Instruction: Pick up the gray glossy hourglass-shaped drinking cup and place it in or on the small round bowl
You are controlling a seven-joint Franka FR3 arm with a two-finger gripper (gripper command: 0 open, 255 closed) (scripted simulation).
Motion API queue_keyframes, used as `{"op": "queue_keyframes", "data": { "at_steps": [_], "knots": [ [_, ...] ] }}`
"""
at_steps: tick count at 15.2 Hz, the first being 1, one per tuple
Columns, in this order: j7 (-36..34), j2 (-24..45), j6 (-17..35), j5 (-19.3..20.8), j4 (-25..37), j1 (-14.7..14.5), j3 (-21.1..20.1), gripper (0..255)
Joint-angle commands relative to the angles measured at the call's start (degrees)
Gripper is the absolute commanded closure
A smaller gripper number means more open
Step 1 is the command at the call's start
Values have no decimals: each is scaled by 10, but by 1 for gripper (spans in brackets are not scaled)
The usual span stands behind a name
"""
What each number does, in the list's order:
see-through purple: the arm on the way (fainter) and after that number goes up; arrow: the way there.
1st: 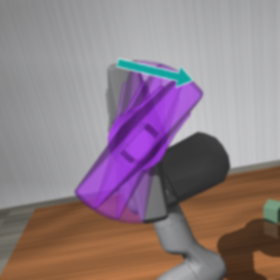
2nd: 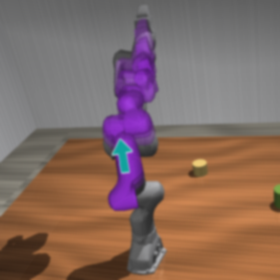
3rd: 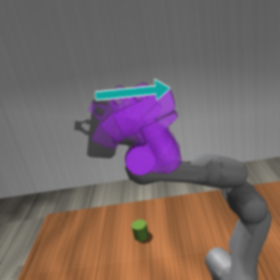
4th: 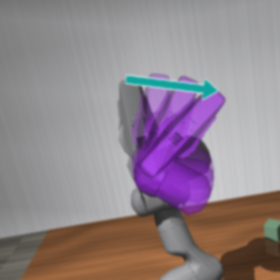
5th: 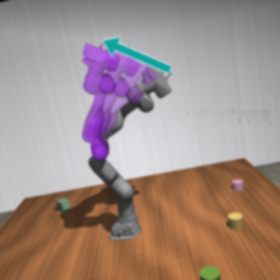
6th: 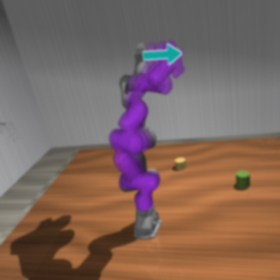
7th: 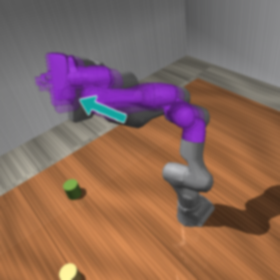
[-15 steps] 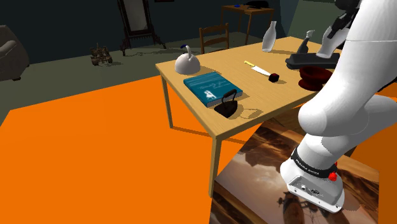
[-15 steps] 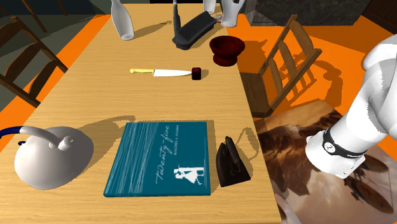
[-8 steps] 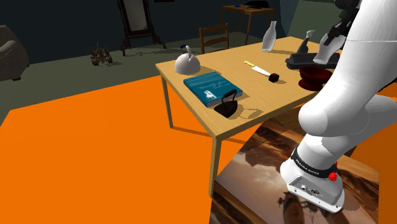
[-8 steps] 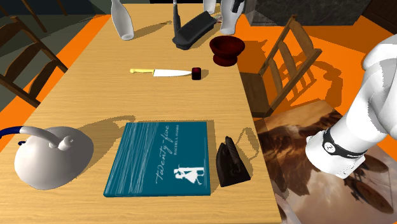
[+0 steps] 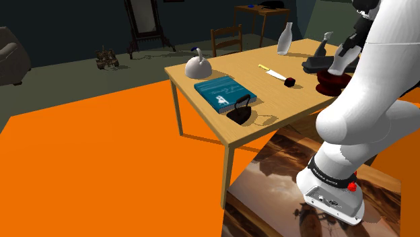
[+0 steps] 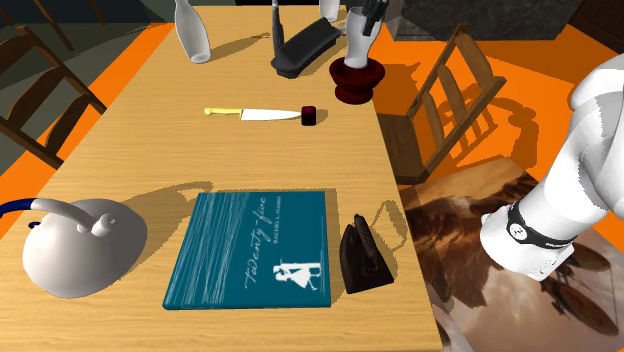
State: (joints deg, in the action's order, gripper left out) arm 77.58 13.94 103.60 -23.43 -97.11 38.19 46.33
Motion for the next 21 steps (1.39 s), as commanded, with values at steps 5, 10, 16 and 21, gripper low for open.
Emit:
{"op": "queue_keyframes", "data": {
  "at_steps": [5,10,16,21],
  "knots": [
    [8,5,21,-6,-19,0,-2,255],
    [8,5,21,-6,-19,0,-2,0],
    [5,2,4,-2,-4,2,0,0],
    [-1,-2,-47,5,45,12,6,0]
  ]
}}
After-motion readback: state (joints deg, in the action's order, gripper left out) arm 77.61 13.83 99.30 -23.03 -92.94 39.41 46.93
